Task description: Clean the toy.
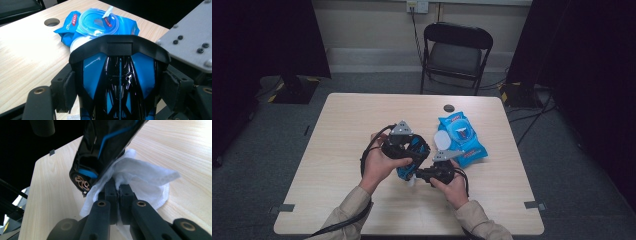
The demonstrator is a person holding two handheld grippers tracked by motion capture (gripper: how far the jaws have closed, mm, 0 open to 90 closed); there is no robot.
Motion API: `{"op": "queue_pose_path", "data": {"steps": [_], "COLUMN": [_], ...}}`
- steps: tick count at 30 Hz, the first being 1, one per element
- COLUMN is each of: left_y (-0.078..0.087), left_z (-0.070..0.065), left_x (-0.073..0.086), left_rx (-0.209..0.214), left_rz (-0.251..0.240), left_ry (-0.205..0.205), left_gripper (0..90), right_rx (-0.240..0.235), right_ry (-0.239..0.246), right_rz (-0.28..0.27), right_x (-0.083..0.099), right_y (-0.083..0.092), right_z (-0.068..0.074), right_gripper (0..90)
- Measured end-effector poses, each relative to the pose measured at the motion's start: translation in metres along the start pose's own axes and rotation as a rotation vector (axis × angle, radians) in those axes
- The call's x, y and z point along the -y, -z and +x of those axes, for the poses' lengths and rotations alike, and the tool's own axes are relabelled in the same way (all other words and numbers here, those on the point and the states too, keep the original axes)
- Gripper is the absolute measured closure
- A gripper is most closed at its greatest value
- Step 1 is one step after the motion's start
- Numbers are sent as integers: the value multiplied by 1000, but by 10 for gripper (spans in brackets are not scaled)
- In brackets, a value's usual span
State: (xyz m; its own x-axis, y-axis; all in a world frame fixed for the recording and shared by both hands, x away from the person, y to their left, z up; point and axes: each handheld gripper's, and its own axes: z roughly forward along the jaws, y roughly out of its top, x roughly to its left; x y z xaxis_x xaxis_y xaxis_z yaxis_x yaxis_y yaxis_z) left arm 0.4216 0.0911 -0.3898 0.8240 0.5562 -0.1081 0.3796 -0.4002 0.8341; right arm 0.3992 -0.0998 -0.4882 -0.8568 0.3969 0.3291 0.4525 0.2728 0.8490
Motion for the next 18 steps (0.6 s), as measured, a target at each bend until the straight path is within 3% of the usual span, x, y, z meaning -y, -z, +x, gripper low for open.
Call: {"op": "queue_pose_path", "data": {"steps": [4, 18], "left_y": [5, 15], "left_z": [0, 13], "left_x": [1, 15], "left_rx": [0, -22], "left_rz": [-5, 20], "left_ry": [0, 26], "left_gripper": [253, 253], "right_rx": [15, 83], "right_ry": [4, -3], "right_rz": [3, -58], "right_x": [1, -13], "right_y": [2, 38], "right_z": [-2, -18], "right_gripper": [888, 887]}}
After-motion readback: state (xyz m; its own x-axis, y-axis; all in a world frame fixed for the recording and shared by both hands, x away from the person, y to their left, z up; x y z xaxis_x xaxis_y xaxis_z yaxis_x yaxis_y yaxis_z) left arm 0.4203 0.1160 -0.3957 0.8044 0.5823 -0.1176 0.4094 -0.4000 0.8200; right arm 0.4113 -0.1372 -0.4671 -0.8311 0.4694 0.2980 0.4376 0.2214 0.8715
